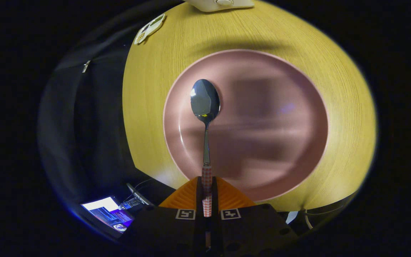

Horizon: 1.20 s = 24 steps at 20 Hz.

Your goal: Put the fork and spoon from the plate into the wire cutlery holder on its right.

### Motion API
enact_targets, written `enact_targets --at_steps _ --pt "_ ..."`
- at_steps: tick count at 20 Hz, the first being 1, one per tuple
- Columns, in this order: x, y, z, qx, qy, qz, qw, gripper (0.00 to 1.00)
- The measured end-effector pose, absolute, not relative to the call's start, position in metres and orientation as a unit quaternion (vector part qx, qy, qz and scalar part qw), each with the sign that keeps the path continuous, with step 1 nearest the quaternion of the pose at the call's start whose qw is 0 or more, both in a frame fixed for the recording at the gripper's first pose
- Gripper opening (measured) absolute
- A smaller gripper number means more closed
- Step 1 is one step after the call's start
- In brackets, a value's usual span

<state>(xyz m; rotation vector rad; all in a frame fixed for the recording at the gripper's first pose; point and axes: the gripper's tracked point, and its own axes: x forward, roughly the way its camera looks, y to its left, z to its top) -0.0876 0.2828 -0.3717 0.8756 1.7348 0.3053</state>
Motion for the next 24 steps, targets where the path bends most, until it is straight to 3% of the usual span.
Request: enact_targets --at_steps 7,13,17,24 --pt "-0.077 0.182 -0.298 0.386 0.686 0.182 0.589 0.11" --pt "-0.094 0.047 -0.276 0.31 0.692 0.165 0.63 0.11" --pt "-0.121 -0.03 -0.272 0.269 0.732 0.153 0.607 0.11" --pt "-0.159 -0.107 -0.298 0.198 0.835 0.142 0.493 0.11"
